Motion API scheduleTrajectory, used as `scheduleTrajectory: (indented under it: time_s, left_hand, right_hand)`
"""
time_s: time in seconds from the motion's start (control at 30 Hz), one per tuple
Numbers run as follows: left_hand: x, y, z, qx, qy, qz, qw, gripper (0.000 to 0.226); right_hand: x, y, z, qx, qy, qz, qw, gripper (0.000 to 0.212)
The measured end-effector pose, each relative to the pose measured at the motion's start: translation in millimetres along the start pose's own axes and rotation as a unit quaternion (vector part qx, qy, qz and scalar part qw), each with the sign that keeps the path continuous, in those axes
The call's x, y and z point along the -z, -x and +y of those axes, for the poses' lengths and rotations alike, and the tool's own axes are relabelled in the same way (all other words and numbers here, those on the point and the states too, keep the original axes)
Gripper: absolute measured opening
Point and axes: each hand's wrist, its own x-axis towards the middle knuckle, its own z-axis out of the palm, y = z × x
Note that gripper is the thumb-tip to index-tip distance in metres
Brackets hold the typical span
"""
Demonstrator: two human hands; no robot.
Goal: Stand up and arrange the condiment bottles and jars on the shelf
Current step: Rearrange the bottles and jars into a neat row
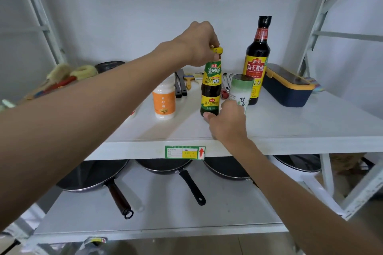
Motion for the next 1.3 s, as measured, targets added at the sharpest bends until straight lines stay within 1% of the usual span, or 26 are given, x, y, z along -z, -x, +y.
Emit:
scheduleTrajectory:
  time_s: [0.07,0.1,0.13,0.17,0.23,0.27,0.3,0.37,0.47,0.53,0.63,0.83,0.9,1.0,1.2,1.27,1.3]
  left_hand:
    - [0.2,4.5,5.8,-0.011,-0.007,0.021,1.000,0.059]
    - [-0.5,8.3,11.2,-0.029,-0.007,0.044,0.999,0.059]
    - [-2.8,11.5,17.8,-0.050,-0.006,0.063,0.997,0.056]
    - [-6.1,14.3,25.4,-0.068,-0.001,0.067,0.995,0.055]
    - [-17.1,20.8,43.2,-0.080,0.005,0.035,0.996,0.053]
    - [-24.0,23.7,51.6,-0.080,-0.005,0.016,0.997,0.051]
    - [-31.6,27.0,58.4,-0.082,-0.023,0.002,0.996,0.048]
    - [-46.9,29.8,64.0,-0.088,-0.077,-0.012,0.993,0.045]
    - [-60.3,28.3,61.7,-0.091,-0.175,-0.021,0.980,0.041]
    - [-63.3,27.7,62.2,-0.099,-0.198,-0.020,0.975,0.038]
    - [-64.3,22.6,65.8,-0.092,-0.168,-0.017,0.981,0.040]
    - [-63.9,21.3,68.0,-0.070,-0.095,-0.058,0.991,0.045]
    - [-66.5,21.7,70.7,-0.068,-0.083,-0.065,0.992,0.046]
    - [-71.4,22.2,74.4,-0.073,-0.074,-0.072,0.992,0.043]
    - [-76.3,22.6,79.7,-0.075,-0.062,-0.072,0.993,0.041]
    - [-76.0,19.4,80.1,-0.056,-0.031,-0.085,0.994,0.045]
    - [-73.4,17.9,80.9,-0.038,0.005,-0.082,0.996,0.047]
  right_hand:
    - [16.2,-0.3,8.0,-0.022,0.002,0.016,1.000,0.027]
    - [24.4,-2.2,12.8,-0.027,0.006,0.032,0.999,0.028]
    - [31.1,-4.5,16.8,-0.028,0.013,0.049,0.998,0.033]
    - [35.2,-7.8,20.9,-0.032,0.020,0.059,0.998,0.041]
    - [36.9,-13.8,26.7,-0.041,0.034,0.052,0.997,0.064]
    - [35.0,-15.7,27.8,-0.042,0.037,0.045,0.997,0.070]
    - [31.6,-17.2,28.4,-0.043,0.035,0.039,0.998,0.072]
    - [25.6,-19.7,29.0,-0.049,0.016,0.044,0.998,0.068]
    - [19.6,-24.3,33.0,-0.067,-0.014,0.071,0.995,0.059]
    - [17.9,-26.4,37.1,-0.066,-0.027,0.075,0.995,0.052]
    - [19.8,-28.0,45.2,-0.055,-0.038,0.074,0.995,0.044]
    - [31.1,-29.1,51.5,-0.048,-0.029,0.079,0.995,0.042]
    - [35.6,-28.7,53.2,-0.051,-0.025,0.083,0.995,0.039]
    - [43.2,-29.0,57.6,-0.059,-0.024,0.085,0.994,0.041]
    - [49.4,-31.3,64.4,-0.063,-0.014,0.059,0.996,0.039]
    - [55.7,-35.4,66.5,-0.065,0.018,0.029,0.997,0.029]
    - [61.7,-38.3,68.2,-0.065,0.041,0.017,0.997,0.023]
